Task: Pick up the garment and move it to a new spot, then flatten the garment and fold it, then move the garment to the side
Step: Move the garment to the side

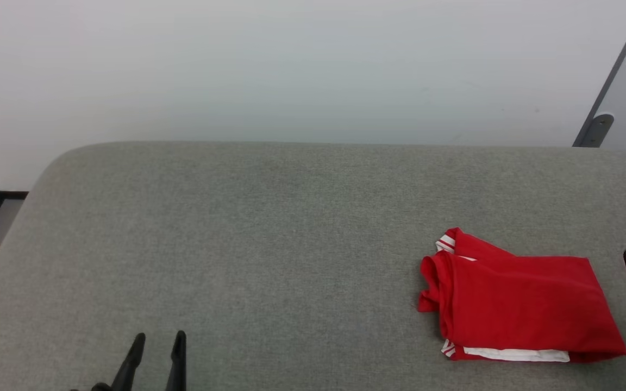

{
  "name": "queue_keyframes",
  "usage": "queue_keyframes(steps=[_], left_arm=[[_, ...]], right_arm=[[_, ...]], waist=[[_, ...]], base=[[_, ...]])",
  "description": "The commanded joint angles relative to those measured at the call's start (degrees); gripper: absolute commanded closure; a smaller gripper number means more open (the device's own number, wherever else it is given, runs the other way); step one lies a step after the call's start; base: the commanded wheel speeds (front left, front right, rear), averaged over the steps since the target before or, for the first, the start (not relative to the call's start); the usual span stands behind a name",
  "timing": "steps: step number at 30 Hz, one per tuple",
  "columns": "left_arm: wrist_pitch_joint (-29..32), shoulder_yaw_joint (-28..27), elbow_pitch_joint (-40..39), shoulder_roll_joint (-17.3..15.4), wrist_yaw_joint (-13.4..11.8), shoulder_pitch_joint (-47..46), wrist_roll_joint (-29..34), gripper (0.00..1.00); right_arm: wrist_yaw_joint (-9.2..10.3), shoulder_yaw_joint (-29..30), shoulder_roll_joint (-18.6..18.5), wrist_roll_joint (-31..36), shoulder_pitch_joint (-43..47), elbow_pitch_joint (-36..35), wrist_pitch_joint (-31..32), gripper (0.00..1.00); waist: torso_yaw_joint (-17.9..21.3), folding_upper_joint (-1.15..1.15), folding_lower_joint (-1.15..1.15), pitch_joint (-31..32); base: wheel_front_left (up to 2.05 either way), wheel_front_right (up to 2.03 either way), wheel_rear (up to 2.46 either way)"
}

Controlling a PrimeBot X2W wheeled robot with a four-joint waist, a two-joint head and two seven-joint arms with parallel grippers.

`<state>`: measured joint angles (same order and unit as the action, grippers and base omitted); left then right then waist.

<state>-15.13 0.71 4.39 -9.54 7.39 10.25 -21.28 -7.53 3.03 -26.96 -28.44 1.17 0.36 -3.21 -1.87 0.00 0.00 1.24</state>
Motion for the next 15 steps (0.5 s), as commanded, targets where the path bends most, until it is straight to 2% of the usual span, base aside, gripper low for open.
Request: queue_keyframes(steps=[1,4,5,9,15], left_arm=[[0.05,0.15,0.12,0.25,0.13,-0.80,-0.25,0.00],[0.05,0.44,0.40,0.63,0.13,-0.76,-0.38,0.00],[0.05,0.44,0.40,0.63,0.13,-0.76,-0.38,0.00],[0.04,1.34,0.84,0.58,0.13,-1.51,-0.50,0.00],[0.05,2.73,1.36,0.51,0.13,-3.75,-0.95,0.00]], right_arm=[[0.10,-1.61,-2.15,-0.55,-1.87,1.41,3.01,0.00],[0.10,-5.55,-5.60,-2.24,-4.82,4.04,10.69,0.00],[0.10,-5.55,-5.60,-2.24,-4.82,4.04,10.69,0.00],[0.09,-9.87,-9.43,-7.90,-8.86,7.61,24.31,0.00],[0.10,-10.31,-12.92,-15.26,-14.23,13.92,42.45,0.00]], waist=[[-0.36,0.00,0.00,-0.10],[-0.65,0.00,0.00,-0.56],[-0.65,0.00,0.00,-0.56],[-1.20,0.00,0.00,-1.67],[-1.93,0.00,0.00,-5.06]], base=[[0.00,0.00,0.00],[0.00,0.00,0.00],[0.00,0.00,0.00],[0.00,0.00,0.00],[0.00,0.00,0.00]])
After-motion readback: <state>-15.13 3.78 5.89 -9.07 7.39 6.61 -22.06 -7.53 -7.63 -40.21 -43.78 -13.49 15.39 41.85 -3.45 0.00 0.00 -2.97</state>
